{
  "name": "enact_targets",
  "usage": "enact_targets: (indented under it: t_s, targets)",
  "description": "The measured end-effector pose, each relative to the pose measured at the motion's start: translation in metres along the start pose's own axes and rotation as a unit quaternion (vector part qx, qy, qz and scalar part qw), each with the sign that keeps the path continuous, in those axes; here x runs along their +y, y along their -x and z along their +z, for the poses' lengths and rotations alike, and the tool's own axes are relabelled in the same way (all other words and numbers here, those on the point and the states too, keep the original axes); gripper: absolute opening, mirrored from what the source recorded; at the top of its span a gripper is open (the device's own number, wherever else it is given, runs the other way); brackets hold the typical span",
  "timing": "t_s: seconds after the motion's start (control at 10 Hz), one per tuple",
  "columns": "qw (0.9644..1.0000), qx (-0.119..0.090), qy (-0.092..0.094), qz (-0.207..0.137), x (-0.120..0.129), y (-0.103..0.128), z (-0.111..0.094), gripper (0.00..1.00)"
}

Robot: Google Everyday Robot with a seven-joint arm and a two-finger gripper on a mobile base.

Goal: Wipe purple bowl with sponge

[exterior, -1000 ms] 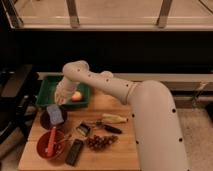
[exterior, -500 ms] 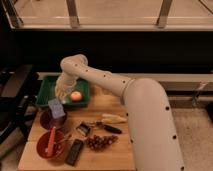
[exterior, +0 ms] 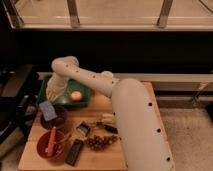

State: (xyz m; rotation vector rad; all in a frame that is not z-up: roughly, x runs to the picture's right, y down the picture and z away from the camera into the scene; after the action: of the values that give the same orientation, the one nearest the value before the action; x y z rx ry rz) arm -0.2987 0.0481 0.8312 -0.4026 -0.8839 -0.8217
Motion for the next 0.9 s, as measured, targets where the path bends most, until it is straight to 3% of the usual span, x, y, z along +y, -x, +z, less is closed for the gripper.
enact_targets:
  t_s: [0.4, 0.6, 0.9]
  targets:
    - [0.999, 0.001, 0.008, 0.045, 0.054, -0.006, -0.014, 0.0]
    - [0.9973, 0.02, 0.016, 0.069, 0.083, -0.021, -0.034, 0.0]
    - [0.9966, 0.044, 0.025, 0.065, 0.081, -0.042, -0.053, 0.0]
